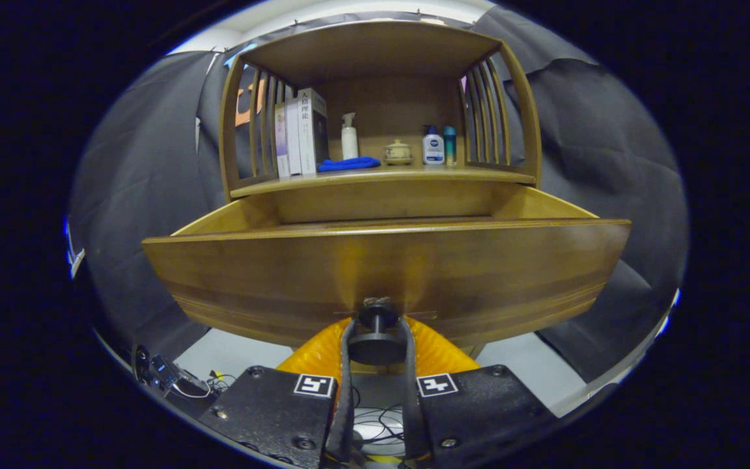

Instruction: Pull open the drawer, take out the items inside it, and place them on the countertop above the cabinet.

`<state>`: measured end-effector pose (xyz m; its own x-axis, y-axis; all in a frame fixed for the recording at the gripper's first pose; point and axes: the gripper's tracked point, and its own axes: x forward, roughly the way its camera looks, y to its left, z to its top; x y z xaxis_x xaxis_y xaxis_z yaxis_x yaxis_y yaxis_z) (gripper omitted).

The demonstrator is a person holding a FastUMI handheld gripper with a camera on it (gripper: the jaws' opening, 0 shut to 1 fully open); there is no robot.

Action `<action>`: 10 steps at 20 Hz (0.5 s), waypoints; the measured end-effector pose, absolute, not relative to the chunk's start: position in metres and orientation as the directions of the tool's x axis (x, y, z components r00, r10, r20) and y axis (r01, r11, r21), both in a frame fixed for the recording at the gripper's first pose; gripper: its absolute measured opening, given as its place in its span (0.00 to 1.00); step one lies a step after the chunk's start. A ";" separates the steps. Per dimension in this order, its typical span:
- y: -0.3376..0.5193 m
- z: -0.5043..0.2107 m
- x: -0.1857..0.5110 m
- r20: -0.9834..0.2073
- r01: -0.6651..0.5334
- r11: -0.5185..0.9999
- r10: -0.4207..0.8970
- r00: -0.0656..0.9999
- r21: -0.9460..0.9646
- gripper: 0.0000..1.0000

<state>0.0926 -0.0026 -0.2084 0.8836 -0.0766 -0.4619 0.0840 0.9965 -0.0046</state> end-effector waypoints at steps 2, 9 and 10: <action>-0.003 -0.209 0.089 -0.498 0.078 0.997 -0.068 0.865 -0.001 0.36; 0.011 -0.140 0.069 -0.510 -0.034 0.999 0.034 0.859 0.008 0.84; 0.014 -0.125 0.071 -0.500 -0.053 0.999 0.046 0.865 0.001 0.84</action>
